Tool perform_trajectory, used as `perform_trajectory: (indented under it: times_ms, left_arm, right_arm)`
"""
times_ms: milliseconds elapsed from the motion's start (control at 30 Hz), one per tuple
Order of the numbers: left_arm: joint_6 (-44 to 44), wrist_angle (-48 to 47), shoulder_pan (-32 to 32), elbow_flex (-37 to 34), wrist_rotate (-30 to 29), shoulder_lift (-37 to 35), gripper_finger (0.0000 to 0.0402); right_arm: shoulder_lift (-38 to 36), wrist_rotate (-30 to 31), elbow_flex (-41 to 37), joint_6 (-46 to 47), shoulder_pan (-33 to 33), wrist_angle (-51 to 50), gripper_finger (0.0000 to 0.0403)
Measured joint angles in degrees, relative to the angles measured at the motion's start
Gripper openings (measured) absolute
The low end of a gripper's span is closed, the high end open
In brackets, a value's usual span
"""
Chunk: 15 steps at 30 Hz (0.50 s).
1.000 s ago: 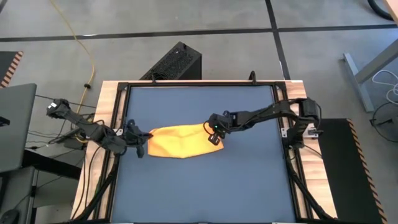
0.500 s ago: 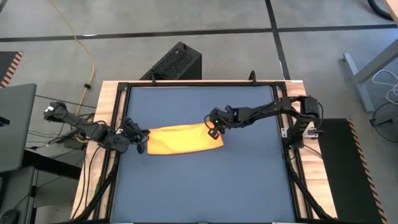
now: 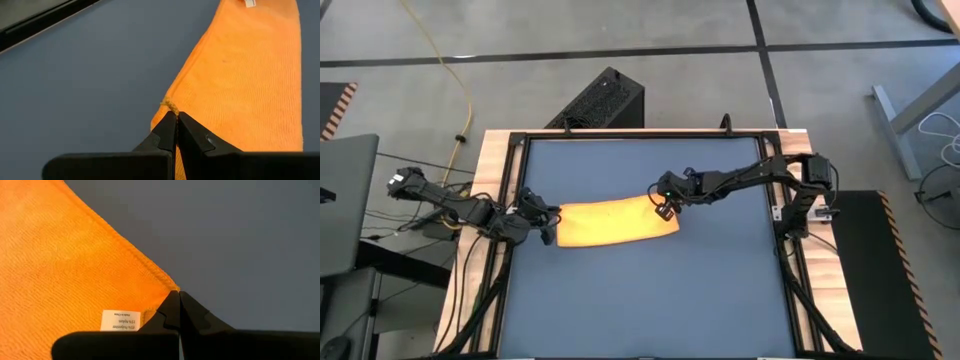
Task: Roll towel
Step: Roll the yellow microfiber cloth on the table
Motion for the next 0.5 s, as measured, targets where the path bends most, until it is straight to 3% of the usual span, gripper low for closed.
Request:
perform_trajectory:
  times_ms: [267,500]
  left_arm:
    - [-0.1,0.0,0.0,0.0,-1.0,0.0,0.0000]
    - [-0.2,0.1,0.0,0.0,-1.7,0.0,0.0023]
  right_arm:
    - [0.0,0.1,0.0,-0.1,-0.8,0.9,0.0021]
    - [0.0,0.1,0.0,-0.1,-0.8,1.0,0.0054]
